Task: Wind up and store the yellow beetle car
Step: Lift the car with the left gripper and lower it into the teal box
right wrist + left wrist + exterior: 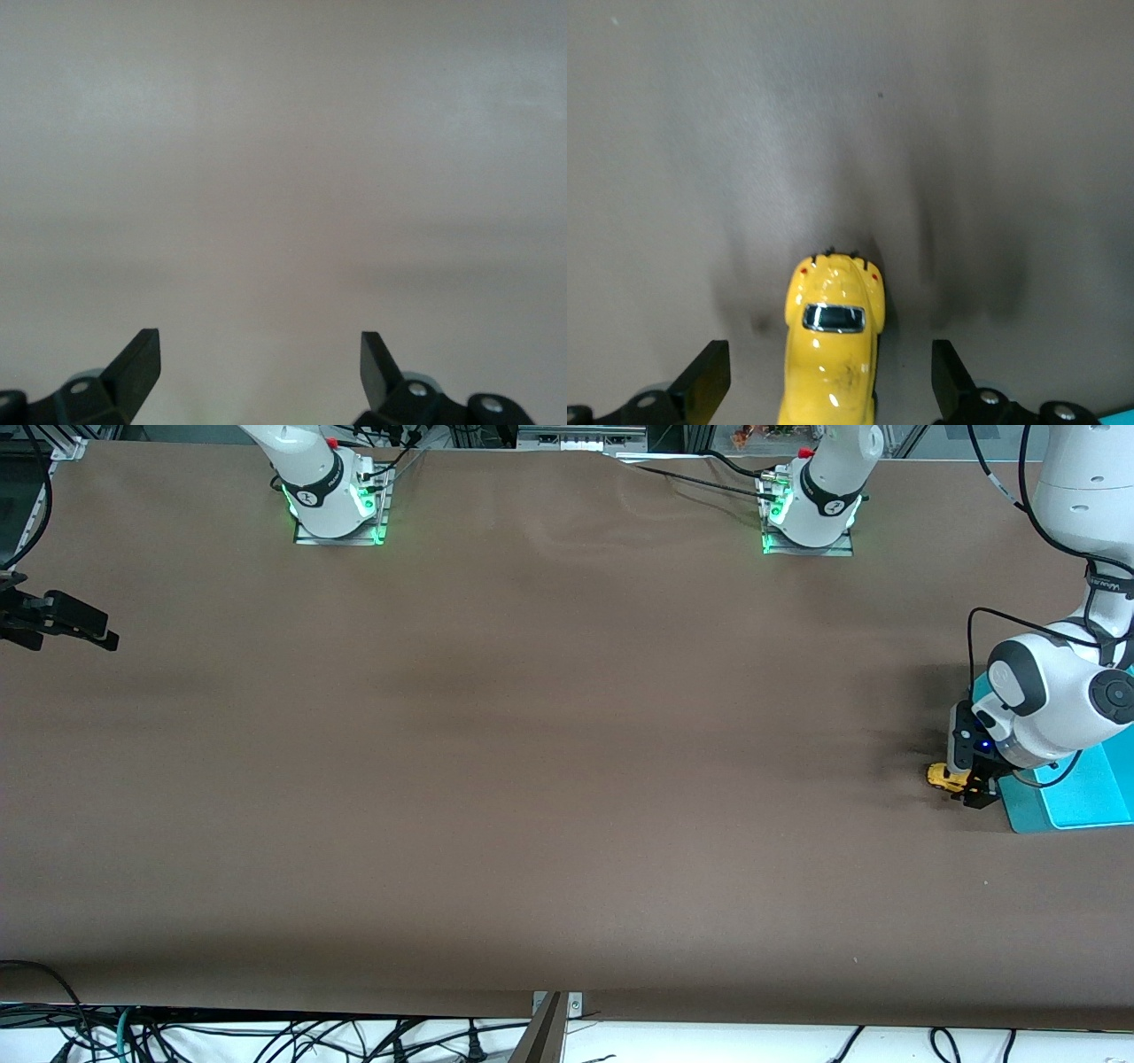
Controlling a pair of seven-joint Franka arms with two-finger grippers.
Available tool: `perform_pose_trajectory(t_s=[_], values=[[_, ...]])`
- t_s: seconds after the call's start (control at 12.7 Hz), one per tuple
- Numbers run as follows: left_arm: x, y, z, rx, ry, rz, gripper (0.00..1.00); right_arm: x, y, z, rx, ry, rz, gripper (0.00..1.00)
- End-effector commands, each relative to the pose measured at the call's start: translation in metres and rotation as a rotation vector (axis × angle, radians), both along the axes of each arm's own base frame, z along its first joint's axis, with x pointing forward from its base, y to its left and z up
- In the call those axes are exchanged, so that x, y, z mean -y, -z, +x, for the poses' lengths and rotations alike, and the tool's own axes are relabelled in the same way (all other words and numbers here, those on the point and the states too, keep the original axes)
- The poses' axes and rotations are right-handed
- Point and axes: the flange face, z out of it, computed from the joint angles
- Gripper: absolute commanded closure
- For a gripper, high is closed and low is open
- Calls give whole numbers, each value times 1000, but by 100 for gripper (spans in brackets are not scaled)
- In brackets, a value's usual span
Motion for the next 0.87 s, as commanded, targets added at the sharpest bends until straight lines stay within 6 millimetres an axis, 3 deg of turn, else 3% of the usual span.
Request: perform_pose_trajectory(t_s=[0.0, 0.08, 0.16, 0.32, 0.55, 0.79], values=[[-10, 7, -6, 13, -28, -33, 9, -9, -4, -4, 7, -5, -7, 0], [-9, 6, -6, 15, -28, -33, 50, -8, -3, -6, -2, -3, -6, 0], [-9, 6, -6, 16, -29, -34, 69, -8, -4, -6, -1, -3, -6, 0], [-10, 3, -4, 20, -32, -33, 92, -8, -3, -4, 2, -3, -9, 0], [-10, -17, 0, 19, -40, -44, 95, -9, -3, -5, -1, -5, -9, 0], [-11, -53, 10, -17, -41, -79, 95, -10, -3, -5, -2, -8, -7, 0]])
